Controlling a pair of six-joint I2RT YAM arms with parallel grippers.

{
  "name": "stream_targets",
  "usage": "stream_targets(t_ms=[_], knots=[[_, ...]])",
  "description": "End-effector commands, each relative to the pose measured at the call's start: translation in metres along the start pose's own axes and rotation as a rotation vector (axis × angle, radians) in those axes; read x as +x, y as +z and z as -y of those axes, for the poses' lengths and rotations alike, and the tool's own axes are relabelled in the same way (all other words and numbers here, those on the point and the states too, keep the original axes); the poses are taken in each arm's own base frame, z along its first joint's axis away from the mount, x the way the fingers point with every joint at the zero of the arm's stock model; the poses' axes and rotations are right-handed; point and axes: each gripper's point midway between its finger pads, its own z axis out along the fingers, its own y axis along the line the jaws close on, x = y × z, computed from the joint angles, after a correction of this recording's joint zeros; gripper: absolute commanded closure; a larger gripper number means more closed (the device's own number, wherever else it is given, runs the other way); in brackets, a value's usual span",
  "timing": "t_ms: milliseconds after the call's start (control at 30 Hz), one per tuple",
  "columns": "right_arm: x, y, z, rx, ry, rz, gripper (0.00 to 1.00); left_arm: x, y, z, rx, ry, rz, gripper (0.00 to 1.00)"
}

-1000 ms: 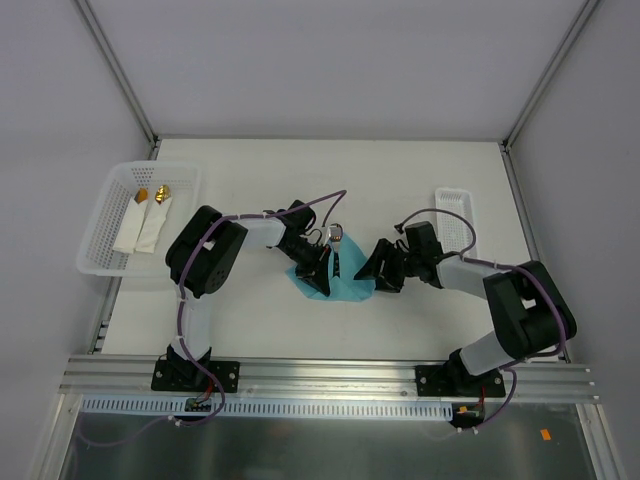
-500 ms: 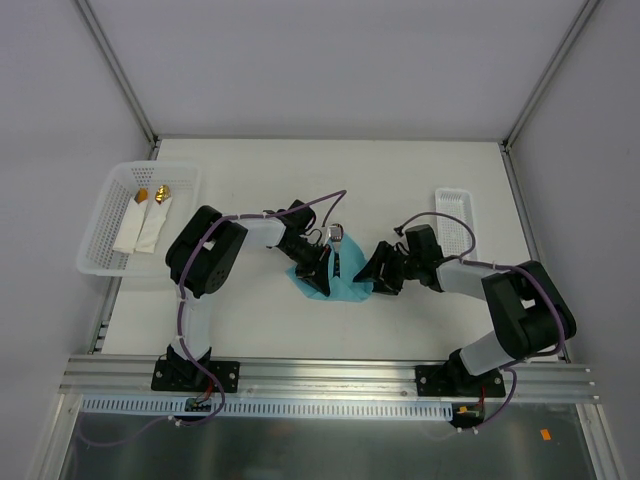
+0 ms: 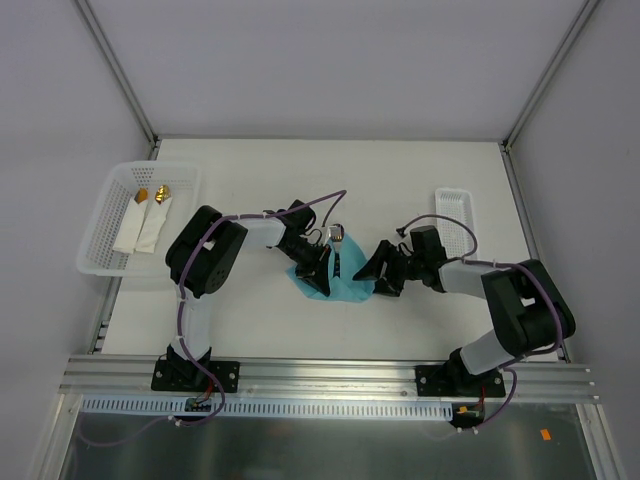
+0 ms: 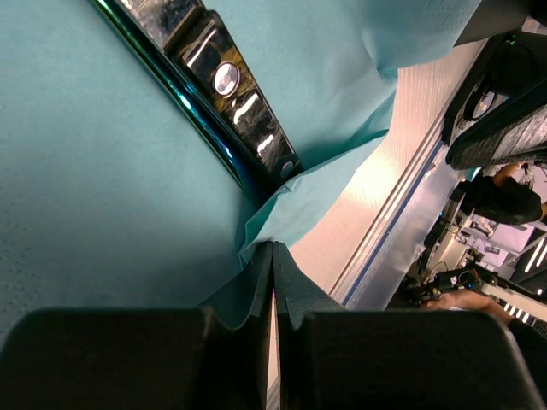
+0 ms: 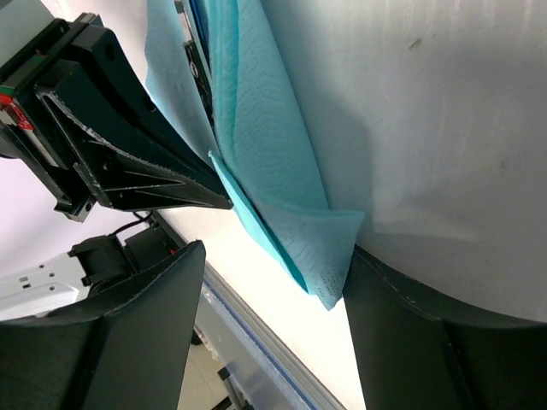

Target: Place the utensils on the paper napkin and roll it up

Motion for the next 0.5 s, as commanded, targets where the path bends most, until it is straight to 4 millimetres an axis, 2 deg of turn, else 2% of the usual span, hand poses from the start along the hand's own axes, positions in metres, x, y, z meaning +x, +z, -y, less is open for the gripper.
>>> stream_targets(t_ms=[0,167,467], knots=[[0.040,0.005,0.060,0.212,0.114,-0.107,0.31,-0.004,0.002,-0.016,-0.051,-0.015,0.010,1.00],[0.053,0.007,0.062,0.204,0.119,-0.126,0.30,-0.004,0.001,-0.017,-0.051,-0.017,0.011,1.00],[0.072,0.001,0.078,0.231,0.136,-0.161,0.24,-0.003,0.001,-0.017,-0.051,-0.017,0.010,1.00]])
